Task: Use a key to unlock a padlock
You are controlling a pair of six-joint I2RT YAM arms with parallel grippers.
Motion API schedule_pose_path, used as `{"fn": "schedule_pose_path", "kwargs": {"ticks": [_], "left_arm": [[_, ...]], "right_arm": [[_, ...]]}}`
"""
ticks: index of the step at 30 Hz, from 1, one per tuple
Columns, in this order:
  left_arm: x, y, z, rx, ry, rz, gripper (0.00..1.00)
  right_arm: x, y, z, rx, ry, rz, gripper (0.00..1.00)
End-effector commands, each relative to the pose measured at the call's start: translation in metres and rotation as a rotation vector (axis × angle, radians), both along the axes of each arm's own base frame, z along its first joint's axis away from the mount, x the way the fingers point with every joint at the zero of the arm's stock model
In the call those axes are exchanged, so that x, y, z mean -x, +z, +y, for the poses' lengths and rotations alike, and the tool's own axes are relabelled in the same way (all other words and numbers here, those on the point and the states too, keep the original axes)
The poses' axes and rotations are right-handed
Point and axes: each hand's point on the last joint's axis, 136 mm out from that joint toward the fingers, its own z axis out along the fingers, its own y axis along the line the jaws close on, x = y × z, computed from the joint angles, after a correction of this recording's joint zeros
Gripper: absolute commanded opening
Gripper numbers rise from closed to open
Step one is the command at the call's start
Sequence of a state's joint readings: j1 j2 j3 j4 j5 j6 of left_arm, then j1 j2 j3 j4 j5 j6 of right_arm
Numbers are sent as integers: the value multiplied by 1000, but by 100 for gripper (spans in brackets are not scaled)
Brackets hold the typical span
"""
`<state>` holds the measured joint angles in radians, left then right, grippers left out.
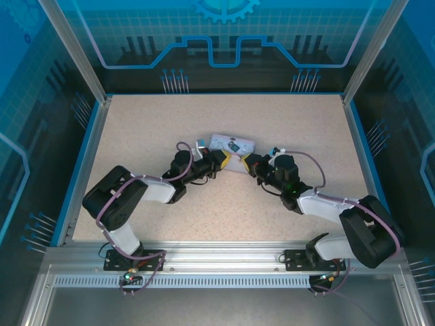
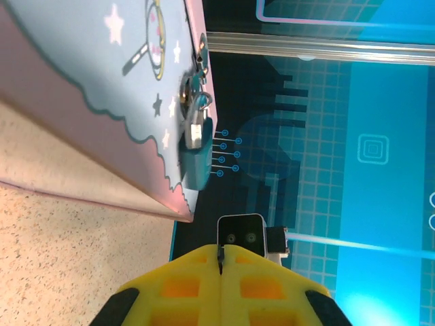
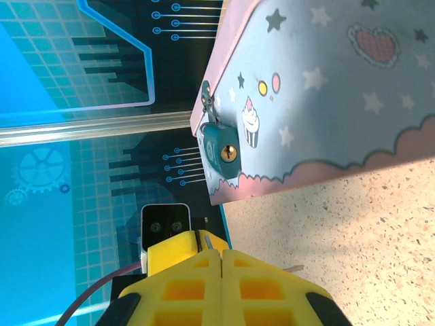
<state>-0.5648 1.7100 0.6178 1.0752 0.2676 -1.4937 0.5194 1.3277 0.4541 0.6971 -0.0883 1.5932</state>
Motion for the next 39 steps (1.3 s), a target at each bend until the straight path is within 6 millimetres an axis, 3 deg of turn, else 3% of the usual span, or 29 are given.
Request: {"fn": "schedule_pose_path", "kwargs": {"ticks": [1,7,11,15,21,26,30,34,39], "left_arm": [[3,16,4,30,-3,-46,0],[2,17,5,30,-1,-52,0],[1,19,6,3,-4,-62,3],[3,25,8,-85,-6,-81,29],[9,39,14,-310,-30,-119,58],[11,53,14,-434,-49,-138,75],[13,54,10,-543,-53,-139,99],[13,53,10,-634,-37,-121,99],[9,34,20,-611,50,-26,99]], "right_arm": [[1,9,4,5,-1,-29,0],[4,2,2,7,-9,-13,0],[6,7,-6,5,-29,-25,0],[3,21,-24,51,-54,-51,0],[-13,40,-42,107,-62,-81,0],[-35,50,-44,130,-41,-101,0],[-53,50,-37,140,-11,-99,0],[-68,48,-28,142,17,-93,0],[-81,40,-18,144,41,-73,0]]}}
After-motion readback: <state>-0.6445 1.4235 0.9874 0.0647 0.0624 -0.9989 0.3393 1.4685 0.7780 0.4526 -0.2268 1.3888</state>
